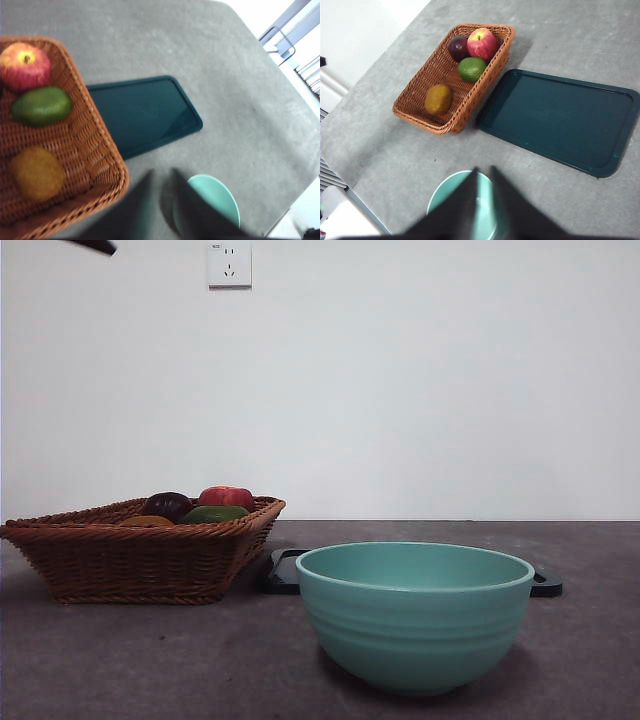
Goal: Pick up the wifruite, put it on the bowl, pick up the plate, put it on desk
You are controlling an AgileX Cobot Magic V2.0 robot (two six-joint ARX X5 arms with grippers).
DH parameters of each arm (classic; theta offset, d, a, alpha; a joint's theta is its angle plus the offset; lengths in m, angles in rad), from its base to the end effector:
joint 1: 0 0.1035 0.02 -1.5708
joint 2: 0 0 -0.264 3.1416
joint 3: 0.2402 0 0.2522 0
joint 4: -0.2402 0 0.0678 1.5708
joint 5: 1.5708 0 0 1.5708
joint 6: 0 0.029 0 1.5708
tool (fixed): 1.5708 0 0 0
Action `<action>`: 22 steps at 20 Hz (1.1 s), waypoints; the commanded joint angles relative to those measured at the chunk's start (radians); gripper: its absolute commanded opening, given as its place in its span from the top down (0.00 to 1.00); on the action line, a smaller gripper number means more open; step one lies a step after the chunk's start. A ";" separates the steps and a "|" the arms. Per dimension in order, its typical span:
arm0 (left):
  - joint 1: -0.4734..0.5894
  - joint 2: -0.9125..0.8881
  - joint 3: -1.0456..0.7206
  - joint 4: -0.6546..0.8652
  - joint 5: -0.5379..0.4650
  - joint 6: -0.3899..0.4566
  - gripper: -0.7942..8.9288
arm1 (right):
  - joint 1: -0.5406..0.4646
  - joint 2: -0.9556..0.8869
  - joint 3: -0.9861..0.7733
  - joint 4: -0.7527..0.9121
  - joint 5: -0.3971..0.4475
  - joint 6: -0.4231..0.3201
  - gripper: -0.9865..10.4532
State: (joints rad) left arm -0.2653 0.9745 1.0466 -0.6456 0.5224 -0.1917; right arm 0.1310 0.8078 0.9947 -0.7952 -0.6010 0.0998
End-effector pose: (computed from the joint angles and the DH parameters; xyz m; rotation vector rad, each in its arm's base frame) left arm 0.1794 -0.0637 0.3490 -0.2520 0.6557 -0.7081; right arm 0.1390 0.0349 0.3464 0.2372 0.6403 0.6789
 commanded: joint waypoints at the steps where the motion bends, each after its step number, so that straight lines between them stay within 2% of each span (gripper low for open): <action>1: -0.004 0.006 0.027 -0.001 0.002 0.031 0.37 | 0.004 0.006 0.019 0.007 -0.001 -0.014 0.55; 2: -0.004 0.006 0.027 -0.001 0.002 0.031 0.26 | 0.004 0.006 0.019 0.007 -0.001 -0.010 0.44; 3: -0.004 0.006 0.027 0.001 0.002 0.031 0.19 | 0.004 0.006 0.019 0.007 -0.002 -0.007 0.38; 4: -0.004 0.006 0.027 0.003 0.002 0.031 0.17 | 0.004 0.006 0.019 0.007 -0.002 -0.006 0.38; 11: -0.004 0.006 0.035 -0.091 -0.016 0.023 0.18 | 0.004 0.000 0.019 -0.036 -0.002 -0.006 0.38; 14: -0.005 0.030 0.094 -0.209 -0.174 0.086 0.19 | 0.004 -0.016 0.019 -0.068 -0.002 -0.007 0.38; 16: -0.013 0.079 0.154 -0.275 -0.236 0.095 0.19 | 0.004 -0.026 0.020 -0.079 -0.002 -0.006 0.38; 20: -0.040 0.238 0.264 -0.364 -0.323 0.092 0.19 | 0.004 -0.073 0.021 -0.092 -0.002 -0.007 0.38; 22: -0.062 0.331 0.299 -0.362 -0.328 0.070 0.22 | 0.004 -0.111 0.021 -0.093 -0.002 -0.006 0.38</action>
State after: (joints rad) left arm -0.3202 1.2823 1.3235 -1.0134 0.1982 -0.1177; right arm 0.1310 0.6949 0.9947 -0.8932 -0.6018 0.1005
